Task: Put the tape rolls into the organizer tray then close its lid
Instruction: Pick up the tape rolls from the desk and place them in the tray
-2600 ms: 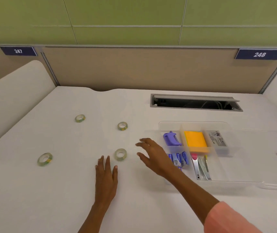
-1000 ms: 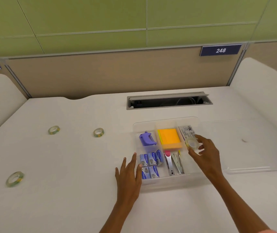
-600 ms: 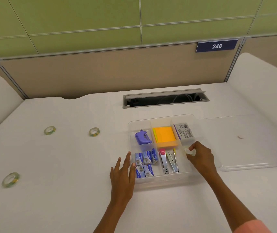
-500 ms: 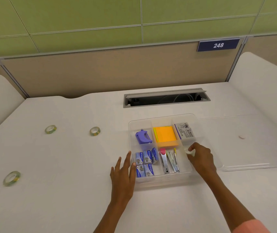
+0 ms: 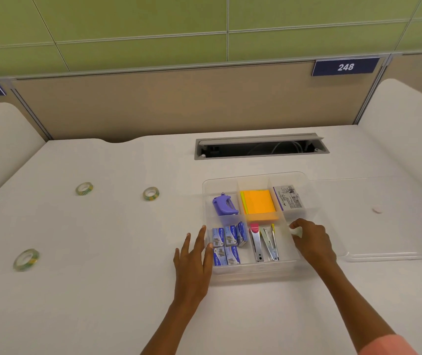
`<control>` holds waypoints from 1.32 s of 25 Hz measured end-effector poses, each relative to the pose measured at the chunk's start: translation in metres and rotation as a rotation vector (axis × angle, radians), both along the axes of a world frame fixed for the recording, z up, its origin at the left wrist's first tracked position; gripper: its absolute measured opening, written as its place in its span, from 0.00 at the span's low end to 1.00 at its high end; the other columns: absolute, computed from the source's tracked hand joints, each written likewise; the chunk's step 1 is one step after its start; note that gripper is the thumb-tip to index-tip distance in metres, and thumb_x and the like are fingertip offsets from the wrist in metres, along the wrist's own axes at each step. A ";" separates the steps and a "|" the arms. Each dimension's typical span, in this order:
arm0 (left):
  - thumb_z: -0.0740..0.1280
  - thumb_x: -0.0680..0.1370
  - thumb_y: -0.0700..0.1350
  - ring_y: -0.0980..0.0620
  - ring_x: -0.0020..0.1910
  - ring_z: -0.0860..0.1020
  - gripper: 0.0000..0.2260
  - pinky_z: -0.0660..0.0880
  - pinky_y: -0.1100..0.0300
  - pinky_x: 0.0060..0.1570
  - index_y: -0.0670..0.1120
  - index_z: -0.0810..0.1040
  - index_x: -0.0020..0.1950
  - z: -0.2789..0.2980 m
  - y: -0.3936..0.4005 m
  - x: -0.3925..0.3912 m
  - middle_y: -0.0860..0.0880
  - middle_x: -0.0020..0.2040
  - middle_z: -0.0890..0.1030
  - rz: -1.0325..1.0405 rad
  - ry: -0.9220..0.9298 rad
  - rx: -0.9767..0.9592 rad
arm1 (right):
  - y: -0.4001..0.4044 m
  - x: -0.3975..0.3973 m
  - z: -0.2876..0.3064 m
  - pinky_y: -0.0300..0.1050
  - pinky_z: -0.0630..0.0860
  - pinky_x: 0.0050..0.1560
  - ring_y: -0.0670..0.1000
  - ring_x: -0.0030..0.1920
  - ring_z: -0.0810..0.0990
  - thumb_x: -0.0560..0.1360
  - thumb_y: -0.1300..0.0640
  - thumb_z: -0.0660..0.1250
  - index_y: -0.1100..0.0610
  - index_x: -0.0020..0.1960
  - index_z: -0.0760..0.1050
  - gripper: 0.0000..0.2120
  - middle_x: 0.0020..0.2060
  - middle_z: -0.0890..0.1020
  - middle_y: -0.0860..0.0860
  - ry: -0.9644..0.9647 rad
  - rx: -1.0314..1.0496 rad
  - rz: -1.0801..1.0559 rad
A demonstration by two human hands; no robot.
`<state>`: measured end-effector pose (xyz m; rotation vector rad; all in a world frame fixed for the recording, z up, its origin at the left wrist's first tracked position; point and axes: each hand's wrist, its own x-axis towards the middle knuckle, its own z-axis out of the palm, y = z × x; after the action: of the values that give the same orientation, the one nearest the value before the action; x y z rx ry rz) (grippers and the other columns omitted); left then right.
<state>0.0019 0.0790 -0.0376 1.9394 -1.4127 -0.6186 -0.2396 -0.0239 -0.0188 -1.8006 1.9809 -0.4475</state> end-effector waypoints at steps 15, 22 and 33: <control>0.55 0.79 0.52 0.51 0.75 0.52 0.22 0.45 0.51 0.74 0.50 0.59 0.72 -0.006 0.000 0.068 0.48 0.73 0.64 0.066 -0.095 -0.113 | -0.004 0.094 0.064 0.57 0.77 0.52 0.57 0.49 0.79 0.73 0.64 0.66 0.57 0.52 0.79 0.09 0.48 0.84 0.56 -0.316 -0.348 0.136; 0.56 0.79 0.49 0.48 0.76 0.50 0.21 0.42 0.51 0.74 0.45 0.61 0.71 -0.019 0.009 0.160 0.44 0.75 0.59 0.153 -0.253 0.013 | -0.030 0.246 0.039 0.51 0.72 0.60 0.58 0.59 0.74 0.75 0.61 0.64 0.57 0.67 0.68 0.20 0.61 0.76 0.59 -0.233 -0.135 0.544; 0.54 0.79 0.54 0.55 0.75 0.49 0.20 0.42 0.61 0.73 0.54 0.61 0.70 -0.035 0.016 0.183 0.52 0.76 0.55 0.113 -0.233 0.040 | -0.055 0.340 -0.017 0.56 0.69 0.60 0.61 0.62 0.67 0.77 0.52 0.61 0.51 0.70 0.63 0.22 0.65 0.68 0.61 0.198 -0.099 0.683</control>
<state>0.1851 0.0949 -0.0729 2.1627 -1.4247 -0.3803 0.1005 -0.0790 -0.0356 -2.5008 1.3310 -0.1482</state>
